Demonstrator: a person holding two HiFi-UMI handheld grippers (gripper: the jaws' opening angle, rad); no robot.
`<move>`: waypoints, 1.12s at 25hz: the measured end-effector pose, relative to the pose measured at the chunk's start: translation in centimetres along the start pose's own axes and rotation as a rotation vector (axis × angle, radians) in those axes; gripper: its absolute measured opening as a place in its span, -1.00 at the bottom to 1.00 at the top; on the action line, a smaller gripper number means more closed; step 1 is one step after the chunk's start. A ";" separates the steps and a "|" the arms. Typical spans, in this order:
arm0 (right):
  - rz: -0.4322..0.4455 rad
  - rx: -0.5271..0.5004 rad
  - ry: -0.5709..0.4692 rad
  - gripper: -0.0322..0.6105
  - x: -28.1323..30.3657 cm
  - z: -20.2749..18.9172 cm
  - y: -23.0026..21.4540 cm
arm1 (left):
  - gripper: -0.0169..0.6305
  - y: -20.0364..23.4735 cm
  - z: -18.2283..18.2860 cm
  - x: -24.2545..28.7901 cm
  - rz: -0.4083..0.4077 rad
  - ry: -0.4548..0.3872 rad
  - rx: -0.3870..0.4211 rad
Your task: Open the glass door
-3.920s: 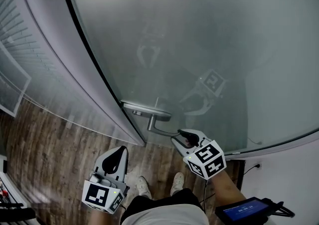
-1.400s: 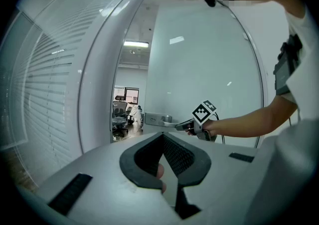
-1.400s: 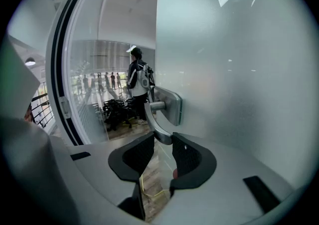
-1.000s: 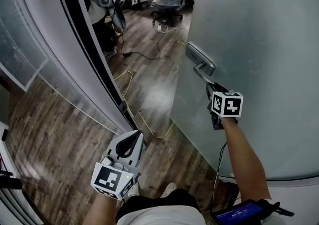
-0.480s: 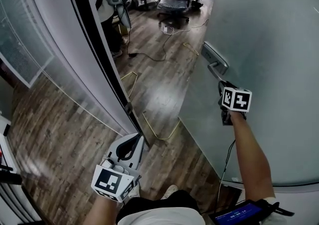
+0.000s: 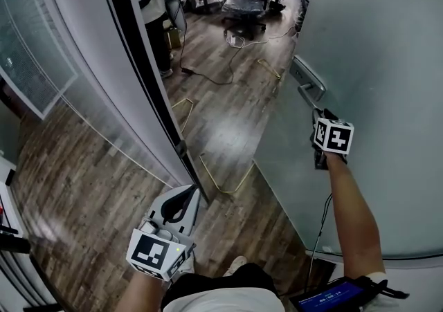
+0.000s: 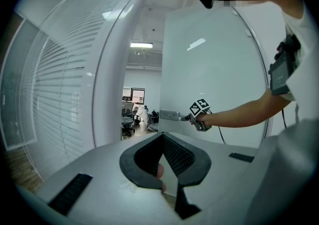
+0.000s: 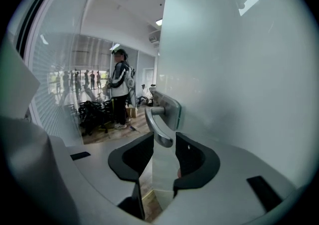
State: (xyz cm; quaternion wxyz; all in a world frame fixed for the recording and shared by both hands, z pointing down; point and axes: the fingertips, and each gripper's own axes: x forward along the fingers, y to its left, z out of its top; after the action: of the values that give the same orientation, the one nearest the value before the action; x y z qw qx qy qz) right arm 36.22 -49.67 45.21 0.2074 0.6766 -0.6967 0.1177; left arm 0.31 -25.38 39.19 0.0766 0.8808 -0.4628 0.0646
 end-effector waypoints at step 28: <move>-0.105 0.030 -0.529 -0.89 -36.2 7.2 18.5 | -0.95 3.3 3.4 -7.9 -0.371 -0.081 0.074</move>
State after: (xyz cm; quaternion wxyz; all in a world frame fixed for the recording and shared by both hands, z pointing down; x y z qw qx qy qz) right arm 16.87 -19.49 24.78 0.0138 0.7220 -0.6888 -0.0638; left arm -6.70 -21.50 34.65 0.0360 0.9551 -0.2926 0.0306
